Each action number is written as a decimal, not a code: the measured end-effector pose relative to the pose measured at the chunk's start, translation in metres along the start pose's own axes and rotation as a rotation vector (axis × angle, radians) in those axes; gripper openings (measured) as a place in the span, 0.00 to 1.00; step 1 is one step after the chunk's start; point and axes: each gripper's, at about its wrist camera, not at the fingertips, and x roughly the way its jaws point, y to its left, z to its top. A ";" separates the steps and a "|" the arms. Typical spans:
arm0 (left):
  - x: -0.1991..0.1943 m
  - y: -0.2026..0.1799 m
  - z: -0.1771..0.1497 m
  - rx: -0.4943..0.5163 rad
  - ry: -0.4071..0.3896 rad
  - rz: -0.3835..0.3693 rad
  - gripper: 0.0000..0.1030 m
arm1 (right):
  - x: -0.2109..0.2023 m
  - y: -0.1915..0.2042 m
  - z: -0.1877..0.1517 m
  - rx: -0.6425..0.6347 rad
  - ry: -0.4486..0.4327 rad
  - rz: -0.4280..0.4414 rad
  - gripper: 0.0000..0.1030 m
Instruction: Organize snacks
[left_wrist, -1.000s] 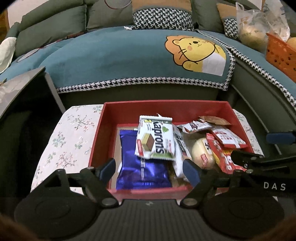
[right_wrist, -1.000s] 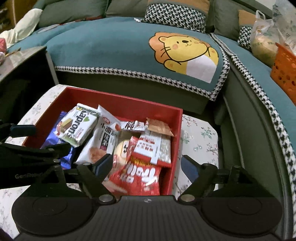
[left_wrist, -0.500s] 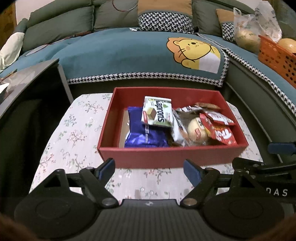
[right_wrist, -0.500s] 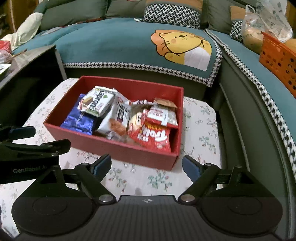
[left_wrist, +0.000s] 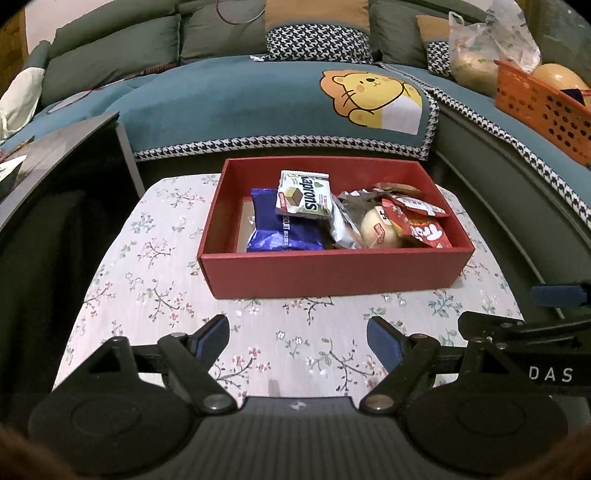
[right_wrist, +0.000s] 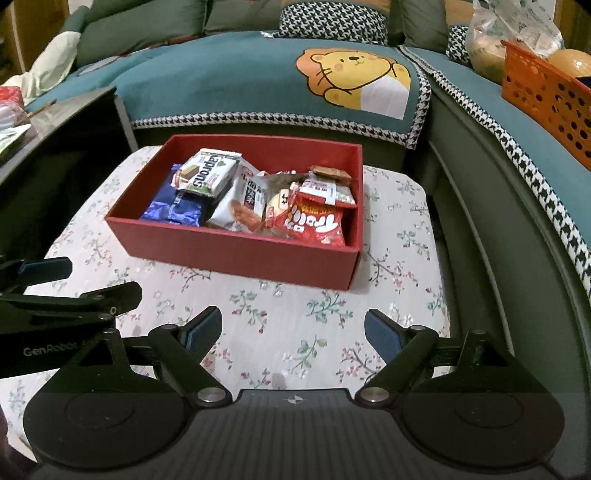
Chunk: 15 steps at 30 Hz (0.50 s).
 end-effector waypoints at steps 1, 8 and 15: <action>-0.001 0.000 -0.002 0.004 0.001 0.000 1.00 | -0.001 0.001 -0.002 0.002 0.001 -0.001 0.86; -0.009 -0.004 -0.014 0.033 -0.003 0.004 1.00 | -0.007 0.004 -0.016 0.008 0.016 0.005 0.86; -0.020 -0.004 -0.022 0.042 -0.023 -0.003 1.00 | -0.016 0.006 -0.026 0.009 0.009 0.006 0.87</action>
